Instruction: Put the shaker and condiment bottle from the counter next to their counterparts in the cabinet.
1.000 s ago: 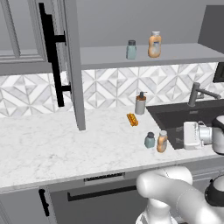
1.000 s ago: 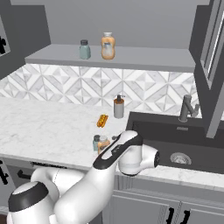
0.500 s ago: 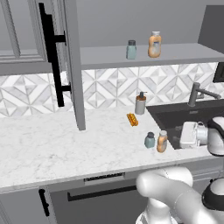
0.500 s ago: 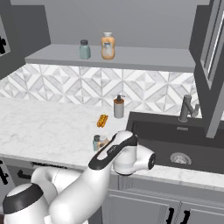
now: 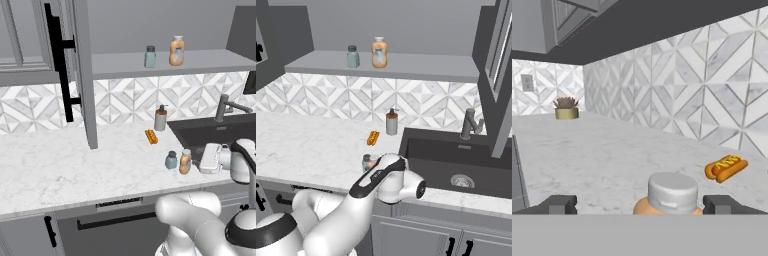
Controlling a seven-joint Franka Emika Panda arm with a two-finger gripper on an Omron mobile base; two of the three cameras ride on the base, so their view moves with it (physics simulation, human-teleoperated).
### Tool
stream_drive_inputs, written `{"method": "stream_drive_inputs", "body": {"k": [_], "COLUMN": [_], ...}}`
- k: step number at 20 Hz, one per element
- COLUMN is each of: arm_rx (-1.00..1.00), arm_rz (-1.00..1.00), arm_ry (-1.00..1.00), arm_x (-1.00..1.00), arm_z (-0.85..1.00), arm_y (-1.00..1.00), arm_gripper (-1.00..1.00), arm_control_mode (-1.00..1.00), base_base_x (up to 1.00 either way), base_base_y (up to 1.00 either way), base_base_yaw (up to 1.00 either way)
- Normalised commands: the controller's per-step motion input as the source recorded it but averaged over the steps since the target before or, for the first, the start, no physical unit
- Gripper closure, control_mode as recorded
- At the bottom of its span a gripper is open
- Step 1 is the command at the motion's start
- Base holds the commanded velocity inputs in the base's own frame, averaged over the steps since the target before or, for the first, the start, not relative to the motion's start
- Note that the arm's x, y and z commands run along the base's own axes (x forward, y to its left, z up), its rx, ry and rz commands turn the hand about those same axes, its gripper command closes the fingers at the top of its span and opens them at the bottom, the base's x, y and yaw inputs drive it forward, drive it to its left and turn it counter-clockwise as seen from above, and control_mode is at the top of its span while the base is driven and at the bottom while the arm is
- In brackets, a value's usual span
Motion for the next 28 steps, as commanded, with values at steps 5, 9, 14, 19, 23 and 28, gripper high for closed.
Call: {"method": "stream_drive_inputs", "body": {"k": [5,9,14,19,23,28], "arm_rx": [0.01,0.02,0.06,0.08,0.09,0.06], "arm_rz": [-0.04,-0.02,0.0,0.0,0.0,0.0], "arm_ry": [0.0,0.0,0.02,0.03,0.02,0.01], "arm_x": [0.08,0.07,0.2,0.18,0.09,0.08], "arm_z": [0.0,0.0,0.0,-0.05,-0.08,-0.2], "arm_y": [0.0,0.0,0.0,-0.06,-0.13,-0.09], "arm_gripper": [-1.0,-1.0,-1.0,-1.0,-1.0,-1.0], "arm_control_mode": [-1.0,-1.0,-1.0,-1.0,-1.0,-1.0], "base_base_x": [0.0,0.0,0.0,0.0,0.0,0.0], "base_base_y": [0.0,0.0,0.0,0.0,0.0,0.0], "base_base_yaw": [0.0,0.0,0.0,0.0,0.0,0.0]}}
